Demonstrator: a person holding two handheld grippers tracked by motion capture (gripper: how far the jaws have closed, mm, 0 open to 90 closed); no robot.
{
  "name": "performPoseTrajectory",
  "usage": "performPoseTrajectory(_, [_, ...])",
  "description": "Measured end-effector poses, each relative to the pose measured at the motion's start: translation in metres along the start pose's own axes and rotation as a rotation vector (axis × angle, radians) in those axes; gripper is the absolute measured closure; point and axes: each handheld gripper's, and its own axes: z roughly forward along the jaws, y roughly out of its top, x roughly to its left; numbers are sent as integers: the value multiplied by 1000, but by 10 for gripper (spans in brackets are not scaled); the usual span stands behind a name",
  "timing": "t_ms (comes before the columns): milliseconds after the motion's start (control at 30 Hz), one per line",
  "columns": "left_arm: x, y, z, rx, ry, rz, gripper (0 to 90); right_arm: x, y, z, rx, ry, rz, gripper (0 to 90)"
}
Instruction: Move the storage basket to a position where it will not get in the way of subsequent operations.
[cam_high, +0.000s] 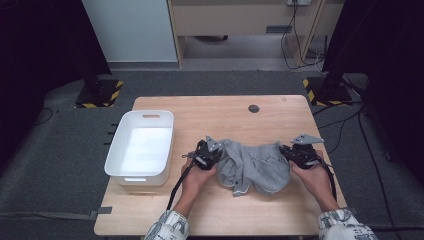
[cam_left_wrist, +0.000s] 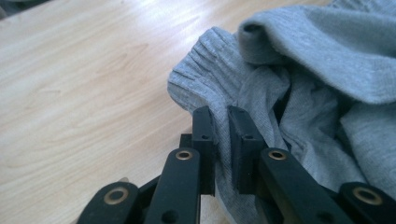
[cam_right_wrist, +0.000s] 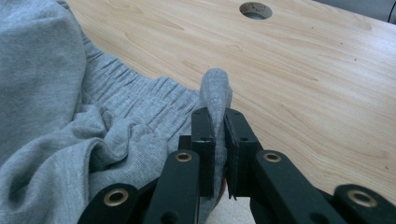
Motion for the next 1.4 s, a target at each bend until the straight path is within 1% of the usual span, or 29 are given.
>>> performPoseTrajectory(67, [0, 3, -3, -10, 3, 7, 820, -1, 2, -2, -13, 4, 4, 840])
performPoseTrajectory(133, [0, 5, -5, -18, 5, 10, 820, -2, 4, -5, -24, 14, 19, 840])
performPoseTrajectory(200, [1, 8, -8, -25, 6, 14, 820, -3, 6, -7, -37, 16, 17, 840])
performPoseTrajectory(267, [1, 11, -11, -33, 6, 17, 820, -4, 7, -10, -47, 23, 31, 840])
performPoseTrajectory(433, [0, 17, -13, -39, 8, 31, 820, -5, 9, -12, -52, 25, 25, 840])
performPoseTrajectory(533, [1, 19, -14, -40, 9, 31, 821, -5, 11, -13, -57, 24, 25, 840])
performPoseTrajectory(633, [2, 20, -15, -43, 8, 28, 820, -4, 14, -14, -56, 25, 14, 840])
performPoseTrajectory(800, [4, 27, -19, -57, 13, 32, 821, -5, 21, -15, -67, 30, 15, 841])
performPoseTrajectory(900, [6, 29, -21, -64, 14, 30, 821, -4, 25, -16, -71, 31, 6, 841])
performPoseTrajectory(1133, [10, 35, -29, -88, 29, 29, 821, -3, 37, -24, -95, 38, -7, 842])
performPoseTrajectory(1300, [13, 40, -35, -104, 31, 33, 821, -4, 44, -28, -107, 43, 1, 842])
performPoseTrajectory(1400, [15, 42, -37, -113, 35, 31, 821, -6, 47, -30, -112, 44, -4, 842])
